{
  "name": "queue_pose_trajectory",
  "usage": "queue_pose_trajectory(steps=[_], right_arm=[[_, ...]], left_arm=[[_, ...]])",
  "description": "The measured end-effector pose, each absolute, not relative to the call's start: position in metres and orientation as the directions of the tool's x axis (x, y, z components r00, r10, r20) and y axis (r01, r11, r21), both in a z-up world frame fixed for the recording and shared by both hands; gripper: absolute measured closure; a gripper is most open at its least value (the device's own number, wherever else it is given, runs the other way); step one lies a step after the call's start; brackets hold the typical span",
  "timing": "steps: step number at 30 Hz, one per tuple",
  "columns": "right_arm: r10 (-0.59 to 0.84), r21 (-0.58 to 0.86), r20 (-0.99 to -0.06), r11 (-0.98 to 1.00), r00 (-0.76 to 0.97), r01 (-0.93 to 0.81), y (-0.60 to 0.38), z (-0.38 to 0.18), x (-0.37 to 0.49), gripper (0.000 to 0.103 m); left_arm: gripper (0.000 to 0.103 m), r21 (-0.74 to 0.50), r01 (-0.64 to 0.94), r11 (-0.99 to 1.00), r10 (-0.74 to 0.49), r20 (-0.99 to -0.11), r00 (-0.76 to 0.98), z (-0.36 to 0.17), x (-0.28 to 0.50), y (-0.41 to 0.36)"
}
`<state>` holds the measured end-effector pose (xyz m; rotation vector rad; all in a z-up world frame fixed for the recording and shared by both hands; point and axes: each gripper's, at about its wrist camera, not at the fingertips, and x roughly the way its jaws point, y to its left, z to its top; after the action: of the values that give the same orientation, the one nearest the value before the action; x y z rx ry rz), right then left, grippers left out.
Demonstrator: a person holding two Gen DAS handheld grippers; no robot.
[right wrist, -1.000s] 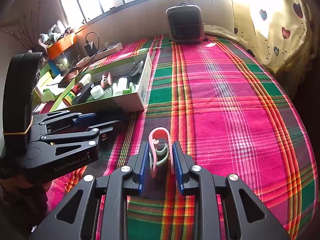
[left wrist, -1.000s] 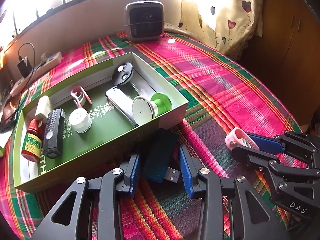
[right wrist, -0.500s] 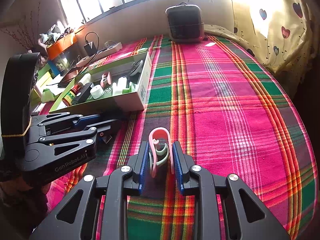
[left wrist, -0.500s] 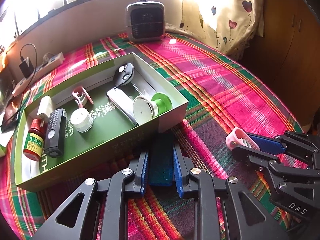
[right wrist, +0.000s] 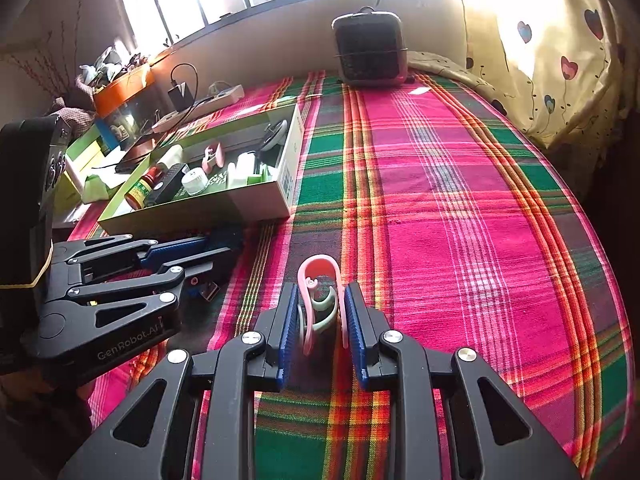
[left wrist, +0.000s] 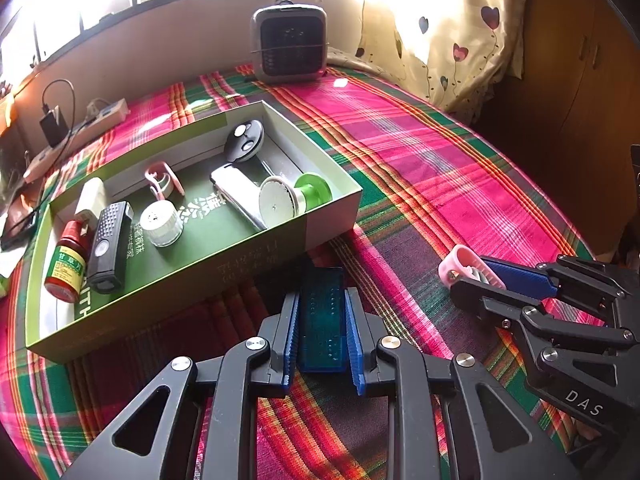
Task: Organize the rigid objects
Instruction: 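Carry the blue USB stick in the left gripper and pink clip in the right into the tray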
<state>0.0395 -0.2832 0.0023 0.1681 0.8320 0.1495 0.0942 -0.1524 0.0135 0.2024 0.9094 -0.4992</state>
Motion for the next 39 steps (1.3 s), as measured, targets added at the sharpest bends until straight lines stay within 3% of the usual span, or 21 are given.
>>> queue_pose_trajectory(steps=[39], right_arm=[[0.229, 0.16, -0.683, 0.973, 0.694, -0.163, -0.238, 0.034, 0.048, 0.078]], left_arm=[[0.082, -0.107, 0.415, 0.904, -0.354, -0.732, 0.582, 0.054, 0.094, -0.096]])
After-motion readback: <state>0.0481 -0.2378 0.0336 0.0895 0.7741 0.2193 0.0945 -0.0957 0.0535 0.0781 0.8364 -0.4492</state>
